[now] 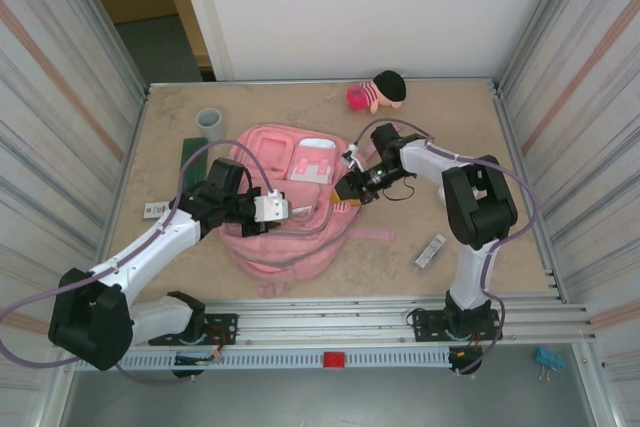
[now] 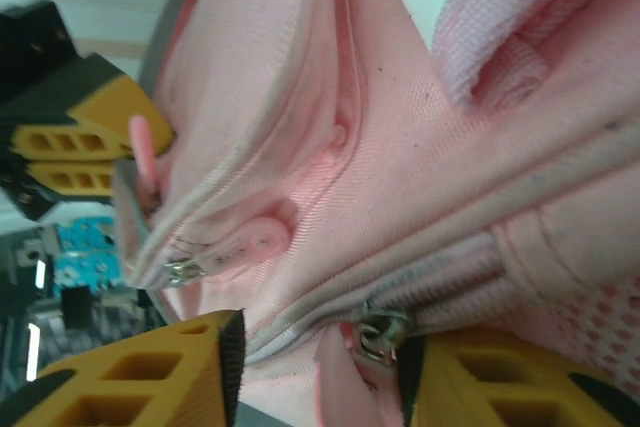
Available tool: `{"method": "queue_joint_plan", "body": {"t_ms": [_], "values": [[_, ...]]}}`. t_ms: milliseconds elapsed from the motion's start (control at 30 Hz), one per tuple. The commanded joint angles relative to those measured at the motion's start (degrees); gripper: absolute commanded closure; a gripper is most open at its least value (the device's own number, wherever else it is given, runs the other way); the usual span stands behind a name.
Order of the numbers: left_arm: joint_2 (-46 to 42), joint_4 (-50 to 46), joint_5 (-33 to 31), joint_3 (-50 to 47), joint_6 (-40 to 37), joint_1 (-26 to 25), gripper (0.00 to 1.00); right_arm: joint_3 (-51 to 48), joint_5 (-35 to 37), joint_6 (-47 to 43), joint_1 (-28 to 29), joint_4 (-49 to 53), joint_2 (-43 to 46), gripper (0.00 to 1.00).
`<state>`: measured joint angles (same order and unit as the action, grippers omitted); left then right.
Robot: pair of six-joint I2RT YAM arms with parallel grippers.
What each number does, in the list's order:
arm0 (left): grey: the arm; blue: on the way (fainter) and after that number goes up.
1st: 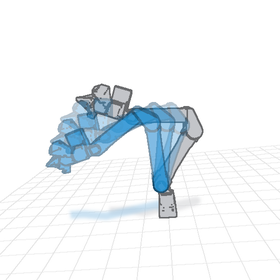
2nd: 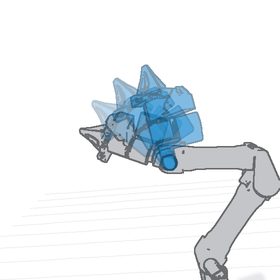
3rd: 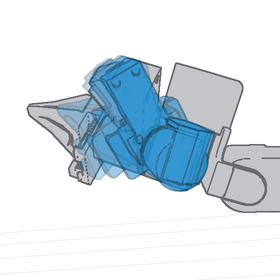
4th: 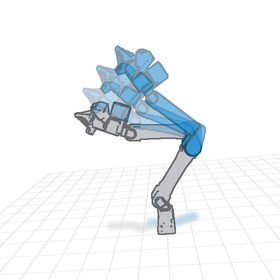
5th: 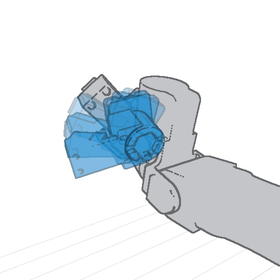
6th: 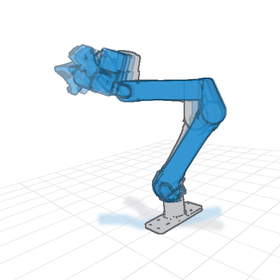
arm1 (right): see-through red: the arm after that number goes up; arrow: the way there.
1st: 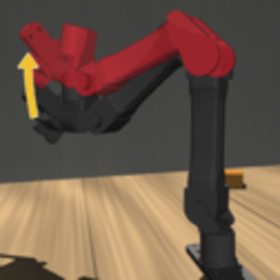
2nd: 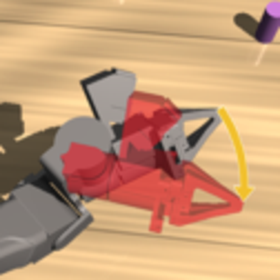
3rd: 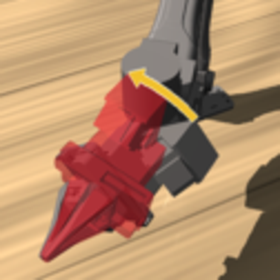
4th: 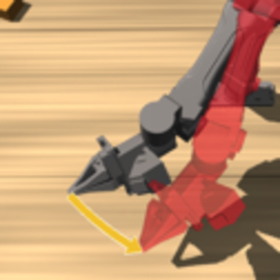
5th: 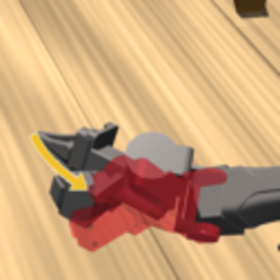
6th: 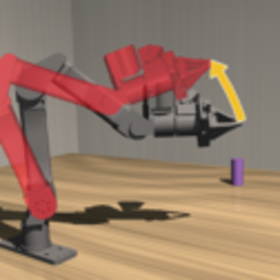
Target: Pack books, pencil case, and school supplies into a backpack
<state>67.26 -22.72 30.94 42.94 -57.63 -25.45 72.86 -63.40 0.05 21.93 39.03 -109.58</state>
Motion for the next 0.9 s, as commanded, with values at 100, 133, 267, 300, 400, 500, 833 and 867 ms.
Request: {"method": "queue_joint_plan", "body": {"t_ms": [100,133,267,300,400,500,833,867], "values": [[-1.7,3.92,0.5,0.13,1.65,0.67,1.0,-0.41,-9.79,13.24,-1.96,-7.52,3.58,0.58],[-1.66,4.07,0.45,0.13,1.76,0.67,1.0,-1.3,-10.22,17.97,-2.09,-11.58,3.53,0.53],[-1.74,4.24,0.54,0.0,1.9,0.67,1.0,-3.74,-10.19,31.08,-2.27,-22.32,3.15,0.56],[-1.78,4.42,0.6,-0.17,1.99,0.69,1.0,-4.14,-10.04,33.65,-2.31,-24.34,2.92,0.59],[-1.86,4.65,0.87,-0.47,2.21,0.67,1.0,-5.77,-8.87,40.7,-2.23,-29.98,2.48,0.66],[-2.04,4.94,1.03,-0.85,2.45,0.67,1.0,-8.51,-7.92,50.41,-2.28,-39.41,2.11,0.73],[-2.49,5.75,1.53,-1.95,2.97,0.67,1.0,-11.19,-3.72,62.96,-1.87,-50.28,3.51,0.78],[-2.61,5.8,1.53,-2.07,3.0,0.67,1.0,-11.21,-3.58,63.2,-1.74,-50.28,3.88,0.76]]}}
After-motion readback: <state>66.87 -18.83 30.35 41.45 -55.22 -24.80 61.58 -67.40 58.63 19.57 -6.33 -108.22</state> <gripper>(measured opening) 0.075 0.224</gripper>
